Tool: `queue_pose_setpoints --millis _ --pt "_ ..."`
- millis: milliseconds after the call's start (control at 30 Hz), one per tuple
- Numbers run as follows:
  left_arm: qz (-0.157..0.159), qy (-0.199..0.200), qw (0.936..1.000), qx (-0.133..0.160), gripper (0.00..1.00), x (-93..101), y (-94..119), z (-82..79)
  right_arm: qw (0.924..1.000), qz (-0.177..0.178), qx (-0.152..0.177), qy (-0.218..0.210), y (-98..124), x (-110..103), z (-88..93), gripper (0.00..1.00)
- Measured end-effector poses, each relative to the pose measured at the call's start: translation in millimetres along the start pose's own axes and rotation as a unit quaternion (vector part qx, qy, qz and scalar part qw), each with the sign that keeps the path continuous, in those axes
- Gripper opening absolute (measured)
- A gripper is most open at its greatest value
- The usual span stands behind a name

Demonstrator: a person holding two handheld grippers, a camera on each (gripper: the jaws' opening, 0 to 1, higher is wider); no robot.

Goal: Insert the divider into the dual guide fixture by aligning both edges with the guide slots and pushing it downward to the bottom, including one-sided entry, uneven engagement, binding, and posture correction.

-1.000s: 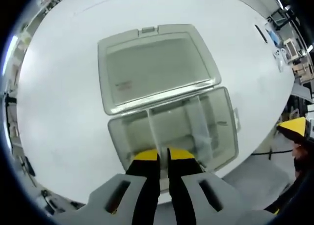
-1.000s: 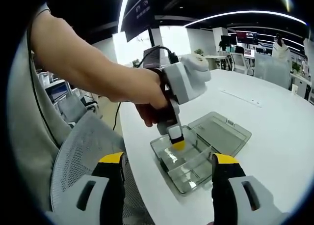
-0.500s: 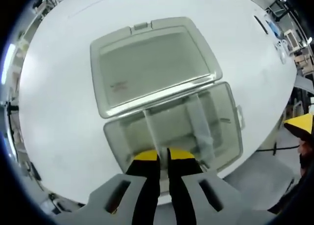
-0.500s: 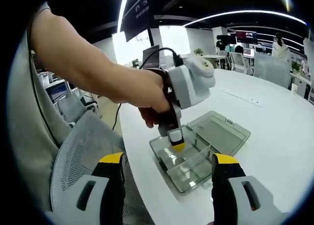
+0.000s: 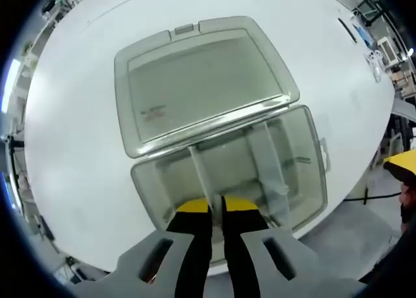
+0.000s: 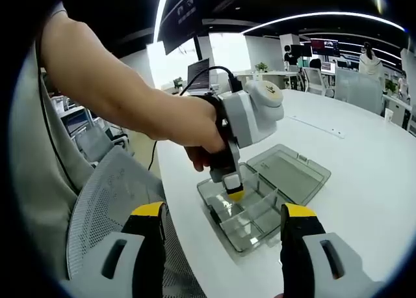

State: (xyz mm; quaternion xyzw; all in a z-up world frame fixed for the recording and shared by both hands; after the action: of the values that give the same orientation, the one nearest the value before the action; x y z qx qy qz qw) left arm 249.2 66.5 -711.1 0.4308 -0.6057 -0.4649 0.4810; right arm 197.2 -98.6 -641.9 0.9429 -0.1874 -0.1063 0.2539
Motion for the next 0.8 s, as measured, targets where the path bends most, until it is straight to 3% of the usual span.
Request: queue_pose_setpoints --millis 433,800 --pt "0.003 0.001 1.0 0.007 0.02 -1.8 -0.9 4.3 1.0 0.0 -0.001 0.0 -1.1 -1.2 1.2 0.7" --pt "0.029 -0.001 0.9993 0.025 0.06 -3.3 -0.8 5.5 1.0 0.0 -0.001 0.0 -0.4 -2.4 1.3 0.7"
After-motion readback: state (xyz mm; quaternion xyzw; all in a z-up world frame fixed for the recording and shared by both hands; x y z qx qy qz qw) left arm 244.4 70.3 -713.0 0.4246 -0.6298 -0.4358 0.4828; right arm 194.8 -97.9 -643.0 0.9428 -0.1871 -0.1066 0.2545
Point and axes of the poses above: the point that each gripper's makers call its tool centre point, and the gripper's own axes: y roughly backward along the fingers, x roughly to its right, z roughly out of its underside, the point moved 9 cm from there along y, roughly backward along the fingers, and after that the axes turned 7 degrees about z, right-handed, at the moved point
